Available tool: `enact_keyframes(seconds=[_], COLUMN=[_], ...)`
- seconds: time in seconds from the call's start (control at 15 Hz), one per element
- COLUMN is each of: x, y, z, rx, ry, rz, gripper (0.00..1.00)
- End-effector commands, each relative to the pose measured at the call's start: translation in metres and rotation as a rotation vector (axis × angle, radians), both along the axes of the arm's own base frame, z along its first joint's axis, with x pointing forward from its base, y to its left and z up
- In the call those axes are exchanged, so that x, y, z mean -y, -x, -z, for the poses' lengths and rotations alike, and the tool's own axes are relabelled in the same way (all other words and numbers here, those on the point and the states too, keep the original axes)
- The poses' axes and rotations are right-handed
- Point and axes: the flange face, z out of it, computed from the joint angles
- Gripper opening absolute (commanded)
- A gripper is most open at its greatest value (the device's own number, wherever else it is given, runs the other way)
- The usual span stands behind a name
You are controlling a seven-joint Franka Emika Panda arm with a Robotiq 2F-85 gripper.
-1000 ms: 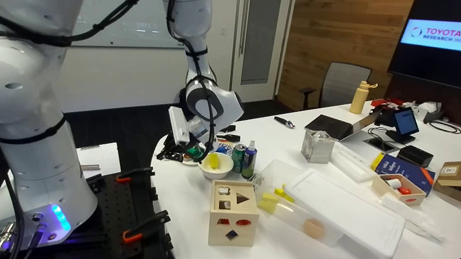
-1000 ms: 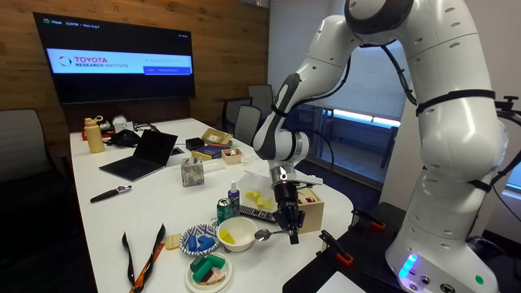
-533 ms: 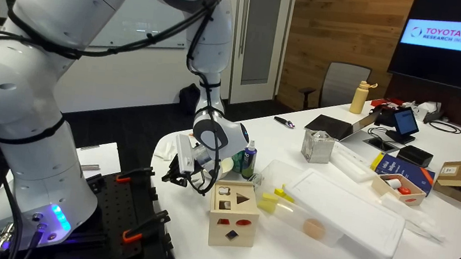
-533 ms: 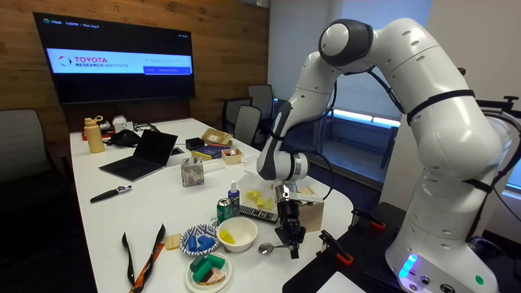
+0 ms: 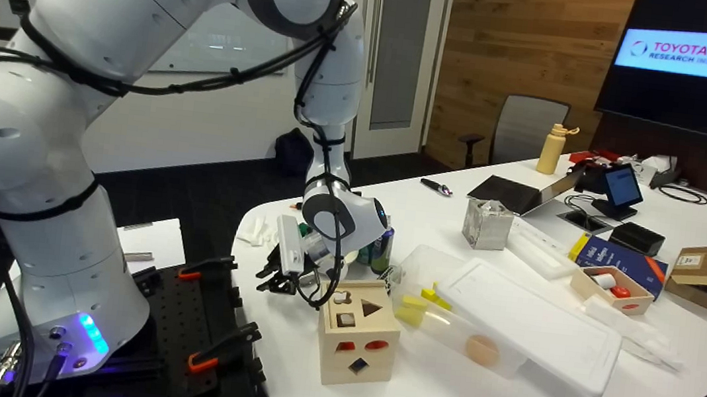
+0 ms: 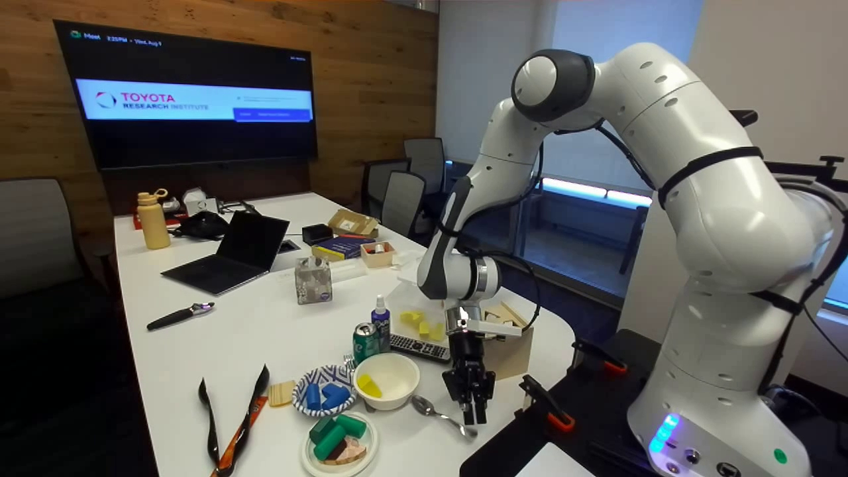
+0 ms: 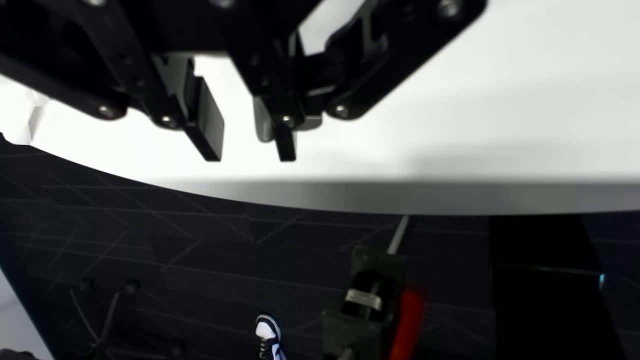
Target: Use the spoon to stir the bowl
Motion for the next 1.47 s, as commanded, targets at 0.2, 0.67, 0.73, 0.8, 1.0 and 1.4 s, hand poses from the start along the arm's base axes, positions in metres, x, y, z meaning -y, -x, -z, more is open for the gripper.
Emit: enact_keyframes(seconds=[0.2,0.67,0.73,0.8,1.0,1.4], x=[0.003,-0.040,-0.053,-0.064,-0.094,-0.100], y=[-0.003,-0.013,-0.011,-0.009,-0.003,-0.017], z=[-0.008,-0.079,-0.096,-0.110,-0.163,-0.217], rx=[0.046,0.231,0.257,0.284,0.371,0.512], ry=[0.053,0.173,0.205,0.239,0.342,0.451], rz=[0.015,-0.087,-0.104,-0.117,-0.152,-0.182], gripper=[0.88,1.00,1.00,1.00,1.00,1.00])
